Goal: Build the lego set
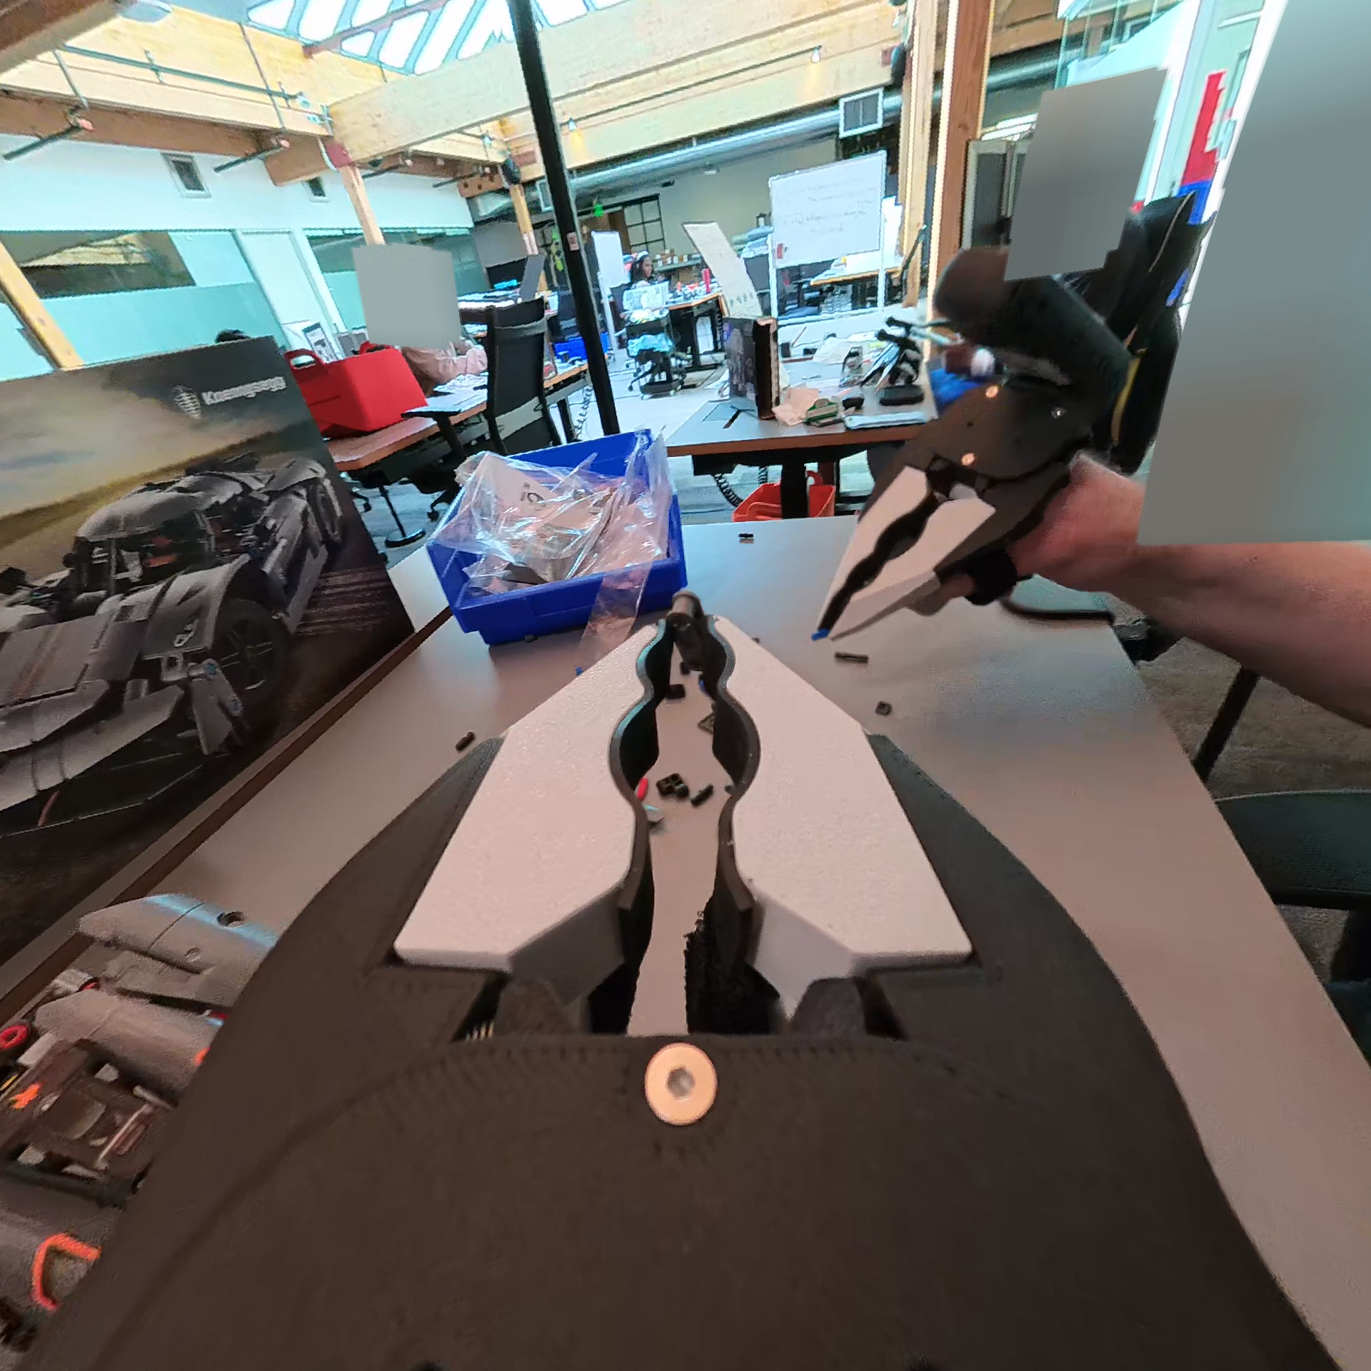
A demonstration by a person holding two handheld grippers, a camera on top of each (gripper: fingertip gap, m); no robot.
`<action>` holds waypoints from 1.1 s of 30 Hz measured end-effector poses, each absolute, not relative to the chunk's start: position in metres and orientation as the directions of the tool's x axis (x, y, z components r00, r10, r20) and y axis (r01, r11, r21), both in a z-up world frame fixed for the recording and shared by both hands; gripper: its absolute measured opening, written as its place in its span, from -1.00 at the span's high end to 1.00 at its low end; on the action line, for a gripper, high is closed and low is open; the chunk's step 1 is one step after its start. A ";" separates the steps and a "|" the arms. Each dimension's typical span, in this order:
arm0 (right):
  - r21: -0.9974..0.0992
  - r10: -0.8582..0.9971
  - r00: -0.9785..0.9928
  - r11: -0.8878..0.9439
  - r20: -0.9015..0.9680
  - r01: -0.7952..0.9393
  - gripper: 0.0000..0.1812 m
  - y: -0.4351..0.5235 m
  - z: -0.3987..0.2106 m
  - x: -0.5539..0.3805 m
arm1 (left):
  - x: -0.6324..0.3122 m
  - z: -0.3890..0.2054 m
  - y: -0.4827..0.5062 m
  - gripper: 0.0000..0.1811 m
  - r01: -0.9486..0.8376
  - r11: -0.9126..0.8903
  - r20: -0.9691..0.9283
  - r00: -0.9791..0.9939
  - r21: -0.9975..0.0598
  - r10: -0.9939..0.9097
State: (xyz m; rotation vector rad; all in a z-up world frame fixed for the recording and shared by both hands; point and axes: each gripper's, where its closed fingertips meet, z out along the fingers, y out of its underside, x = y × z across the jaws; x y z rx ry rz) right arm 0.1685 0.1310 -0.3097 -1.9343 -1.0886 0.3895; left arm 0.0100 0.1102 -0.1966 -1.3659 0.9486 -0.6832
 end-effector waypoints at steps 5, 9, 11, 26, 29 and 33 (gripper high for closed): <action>-0.857 0.871 0.378 0.088 0.314 0.508 0.98 0.102 -0.230 0.097 | 0.014 -0.192 0.101 0.95 -0.064 0.112 -0.128 0.418 -0.992 -0.899; -0.833 0.867 0.266 0.253 0.421 0.493 0.98 0.090 -0.204 0.052 | 0.014 -0.191 0.097 0.95 -0.052 0.111 -0.123 0.391 -0.992 -0.912; -0.820 0.866 0.225 0.296 0.446 0.490 0.98 0.090 -0.200 0.040 | 0.014 -0.193 0.096 0.95 -0.070 0.116 -0.134 0.385 -0.991 -0.913; -0.749 0.842 0.115 0.396 0.528 0.531 0.98 0.098 -0.205 0.023 | 0.021 -0.212 0.099 0.95 -0.234 0.161 -0.245 0.395 -0.959 -0.886; -0.727 0.835 0.097 0.407 0.542 0.553 0.98 0.099 -0.208 0.023 | 0.022 -0.212 0.099 0.95 -0.240 0.167 -0.254 0.398 -0.956 -0.882; -0.709 0.827 0.082 0.420 0.555 0.566 0.98 0.099 -0.210 0.023 | 0.022 -0.214 0.099 0.95 -0.258 0.170 -0.265 0.398 -0.951 -0.879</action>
